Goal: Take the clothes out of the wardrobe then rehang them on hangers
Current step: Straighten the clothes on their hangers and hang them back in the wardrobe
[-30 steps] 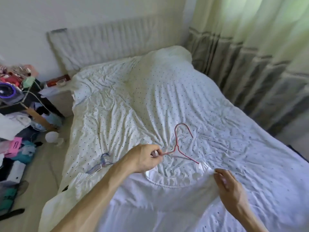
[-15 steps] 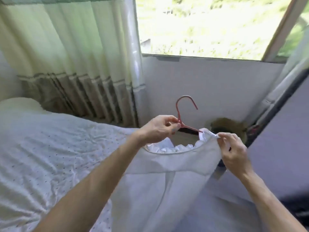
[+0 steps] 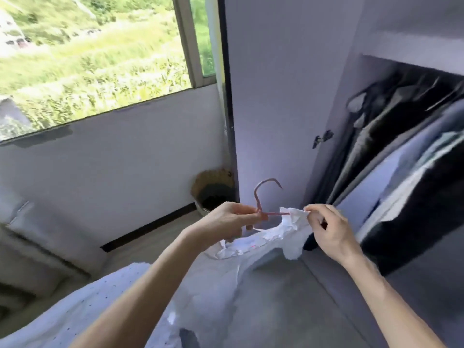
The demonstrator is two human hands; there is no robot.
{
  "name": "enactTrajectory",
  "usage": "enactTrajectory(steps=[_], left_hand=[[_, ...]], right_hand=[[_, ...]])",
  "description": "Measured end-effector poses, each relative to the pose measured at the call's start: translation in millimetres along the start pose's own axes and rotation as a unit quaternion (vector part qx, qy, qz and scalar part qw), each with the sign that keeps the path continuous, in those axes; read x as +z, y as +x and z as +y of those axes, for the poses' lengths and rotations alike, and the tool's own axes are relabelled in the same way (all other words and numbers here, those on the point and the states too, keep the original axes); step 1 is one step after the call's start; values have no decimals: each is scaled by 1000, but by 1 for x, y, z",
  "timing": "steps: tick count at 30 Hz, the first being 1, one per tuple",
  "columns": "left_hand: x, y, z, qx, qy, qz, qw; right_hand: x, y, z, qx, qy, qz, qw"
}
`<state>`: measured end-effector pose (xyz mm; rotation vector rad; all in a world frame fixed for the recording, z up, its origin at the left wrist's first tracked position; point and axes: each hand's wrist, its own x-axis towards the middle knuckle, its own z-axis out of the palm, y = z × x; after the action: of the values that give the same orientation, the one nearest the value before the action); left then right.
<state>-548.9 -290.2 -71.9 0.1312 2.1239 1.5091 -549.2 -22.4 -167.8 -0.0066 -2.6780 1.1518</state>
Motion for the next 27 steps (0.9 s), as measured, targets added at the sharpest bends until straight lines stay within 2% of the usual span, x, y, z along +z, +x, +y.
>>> enactTrajectory(steps=[3,5,11,15,19,27], left_hand=[[24,39,-10,-37,-68,-66,995],[41,60,-14,-69,-114,-124,983],[103,114,-6,-119,-218,-191,950],[146,125,3,-147,-194,-245,938],[186,120,18,-151,-168,-306,925],[237,114,43,-160,-147,-371,903]], right_hand=[[-12,-14,11,89,1,58,994],[-16,-30,11,135,17,65,989],[-10,-92,0,260,60,-89,960],[2,-122,-9,310,78,-128,939],[0,-140,-14,345,129,-80,926],[-23,-174,-9,406,188,25,894]])
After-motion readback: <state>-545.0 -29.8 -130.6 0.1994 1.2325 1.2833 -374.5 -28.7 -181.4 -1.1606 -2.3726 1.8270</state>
